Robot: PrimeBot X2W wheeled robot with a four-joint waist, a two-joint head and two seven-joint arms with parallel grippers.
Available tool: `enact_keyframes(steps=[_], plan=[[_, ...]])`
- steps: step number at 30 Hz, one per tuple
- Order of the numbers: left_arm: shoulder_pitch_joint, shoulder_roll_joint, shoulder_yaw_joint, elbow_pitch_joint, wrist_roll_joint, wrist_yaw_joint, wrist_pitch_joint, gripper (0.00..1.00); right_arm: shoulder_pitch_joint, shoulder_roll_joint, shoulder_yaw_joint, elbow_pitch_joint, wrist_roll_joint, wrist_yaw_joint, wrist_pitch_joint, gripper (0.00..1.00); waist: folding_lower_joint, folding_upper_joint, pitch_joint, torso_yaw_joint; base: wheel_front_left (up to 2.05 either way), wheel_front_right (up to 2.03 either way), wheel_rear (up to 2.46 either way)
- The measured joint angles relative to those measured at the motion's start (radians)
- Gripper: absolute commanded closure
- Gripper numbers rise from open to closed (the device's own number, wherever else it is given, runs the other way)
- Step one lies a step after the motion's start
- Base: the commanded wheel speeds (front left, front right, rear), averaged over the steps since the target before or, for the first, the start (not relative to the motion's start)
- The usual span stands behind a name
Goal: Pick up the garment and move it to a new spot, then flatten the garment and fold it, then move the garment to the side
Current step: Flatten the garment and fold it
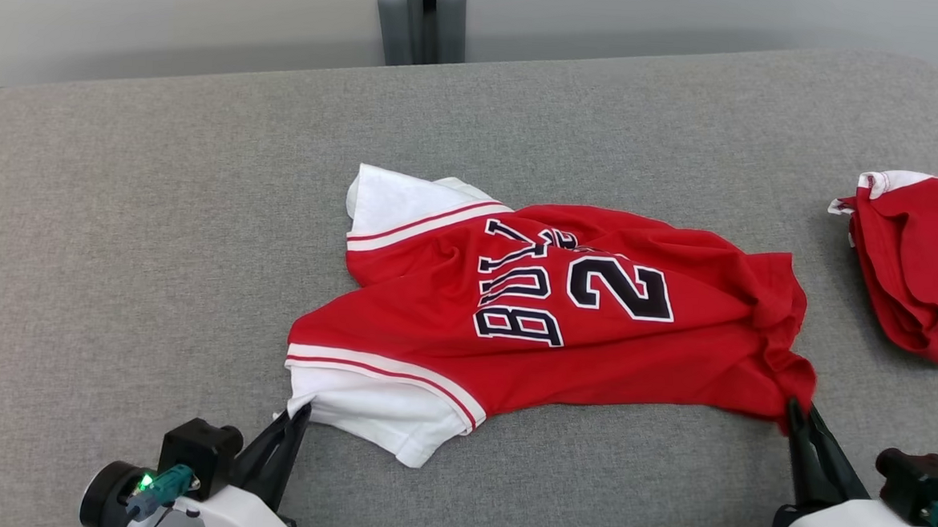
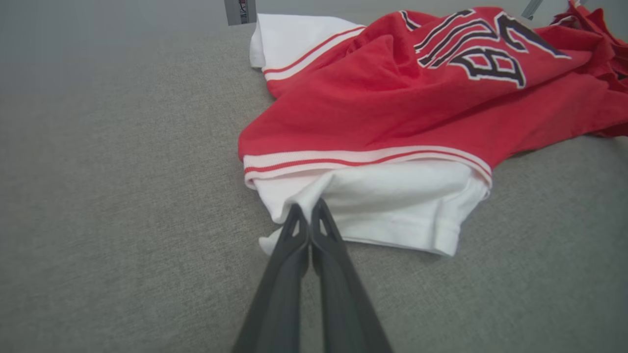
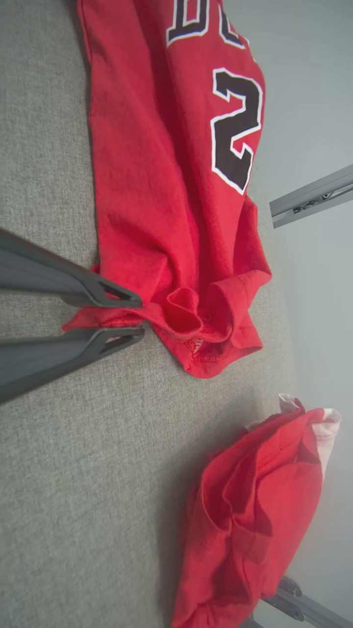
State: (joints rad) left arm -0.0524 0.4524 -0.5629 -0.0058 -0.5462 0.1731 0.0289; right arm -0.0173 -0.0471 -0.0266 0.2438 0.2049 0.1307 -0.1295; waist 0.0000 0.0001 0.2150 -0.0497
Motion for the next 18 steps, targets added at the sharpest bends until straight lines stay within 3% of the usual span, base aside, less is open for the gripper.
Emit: enact_keyframes(steps=[6, 13, 18], plan=[[-0.035, -0.009, 0.026, -0.030, 0.008, 0.013, -0.047, 1.00, -0.009, 0.000, -0.034, -0.027, 0.036, 0.000, -0.057, 1.00, 0.0000, 0.0000, -0.007, 0.014, 0.00, 0.00, 0.00], [-0.116, 0.018, 0.099, -0.128, 0.028, 0.039, -0.095, 1.00, -0.059, 0.000, -0.002, -0.226, 0.256, 0.000, -0.095, 1.00, 0.0001, 0.0000, -0.032, 0.012, 0.00, 0.00, 0.00], [-0.181, 0.033, 0.142, -0.215, 0.044, 0.056, -0.111, 1.00, -0.108, -0.005, 0.014, -0.364, 0.329, 0.000, -0.083, 1.00, 0.0000, 0.0000, -0.061, 0.014, 0.00, 0.00, 0.00]])
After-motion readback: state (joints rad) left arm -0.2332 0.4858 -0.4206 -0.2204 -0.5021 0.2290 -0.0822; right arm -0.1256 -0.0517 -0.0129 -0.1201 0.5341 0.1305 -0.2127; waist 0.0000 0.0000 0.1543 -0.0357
